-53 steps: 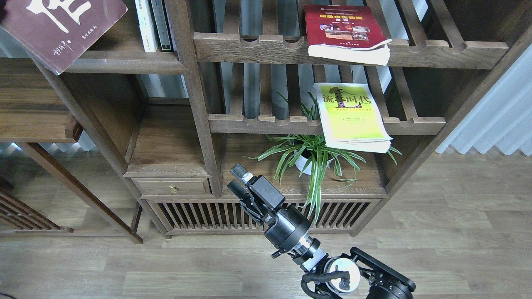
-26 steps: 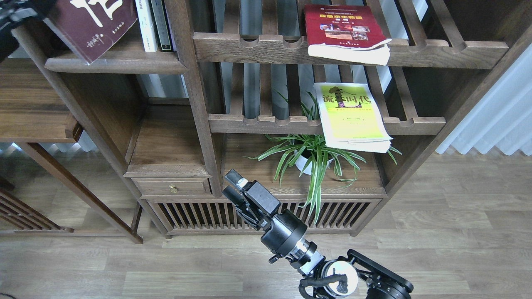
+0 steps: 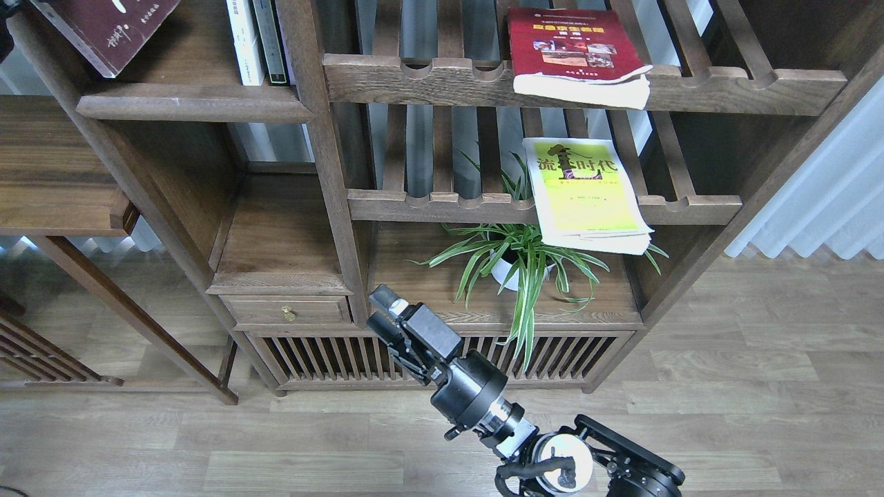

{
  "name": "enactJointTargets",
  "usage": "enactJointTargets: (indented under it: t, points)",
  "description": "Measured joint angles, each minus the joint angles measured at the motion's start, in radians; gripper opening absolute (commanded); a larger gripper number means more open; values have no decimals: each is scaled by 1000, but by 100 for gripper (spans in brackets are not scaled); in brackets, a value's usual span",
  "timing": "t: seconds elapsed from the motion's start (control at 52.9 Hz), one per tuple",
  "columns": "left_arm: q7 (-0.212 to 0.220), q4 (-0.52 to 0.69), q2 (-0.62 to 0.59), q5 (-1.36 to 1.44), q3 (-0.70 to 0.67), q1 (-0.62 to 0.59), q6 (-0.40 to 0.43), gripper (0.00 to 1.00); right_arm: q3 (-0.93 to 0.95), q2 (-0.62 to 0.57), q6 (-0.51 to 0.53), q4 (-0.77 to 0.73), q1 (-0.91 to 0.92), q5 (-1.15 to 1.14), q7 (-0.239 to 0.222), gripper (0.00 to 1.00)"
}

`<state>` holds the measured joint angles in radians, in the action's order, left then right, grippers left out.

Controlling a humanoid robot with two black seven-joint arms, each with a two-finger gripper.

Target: Organize books on shelf

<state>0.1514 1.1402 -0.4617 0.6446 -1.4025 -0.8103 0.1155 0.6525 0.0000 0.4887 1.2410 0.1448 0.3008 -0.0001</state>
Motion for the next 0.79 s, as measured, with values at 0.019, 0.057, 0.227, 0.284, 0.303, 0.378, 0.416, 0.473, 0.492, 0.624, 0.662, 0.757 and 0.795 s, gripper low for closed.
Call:
enactJointTargets:
  t: [0.019,0.057,0.227,0.284,0.303,0.378,0.416,0.473,0.492,0.624,0.662,0.757,0.795]
  points:
    - [-6,-7,5,4,5,-7,-10,2,0,0,0,0,0,0,0,98]
    - [-22,-24,18,12,17,-23,-33,2,0,0,0,0,-1,1,0,98]
    - [-106,-138,64,27,104,-148,-102,2,-2,0,0,-3,-3,3,0,98]
    - [-109,-144,65,27,109,-157,-106,2,-2,0,0,-3,-3,3,0,98]
    - [-113,-152,67,27,118,-165,-118,2,-2,0,0,-3,-3,3,0,98]
    - [-130,-175,77,27,151,-190,-153,2,-2,0,0,-3,-3,3,0,98]
    - [-141,-184,85,27,167,-200,-165,2,-3,0,0,-3,-3,3,0,98]
    - [-156,-196,96,27,184,-210,-174,2,-3,0,0,-3,-4,3,0,98]
    - [-162,-201,101,27,191,-213,-177,2,-3,0,0,-3,-4,3,0,98]
    - [-192,-233,138,28,222,-224,-186,2,-3,0,0,-3,-4,3,0,98]
    - [-199,-243,148,28,230,-227,-188,2,-2,0,0,-3,-4,3,0,98]
    - [-209,-268,170,28,252,-233,-191,3,-2,0,0,-2,-3,3,0,98]
    - [-210,-278,177,28,258,-234,-193,3,-2,0,0,-2,-3,3,1,98]
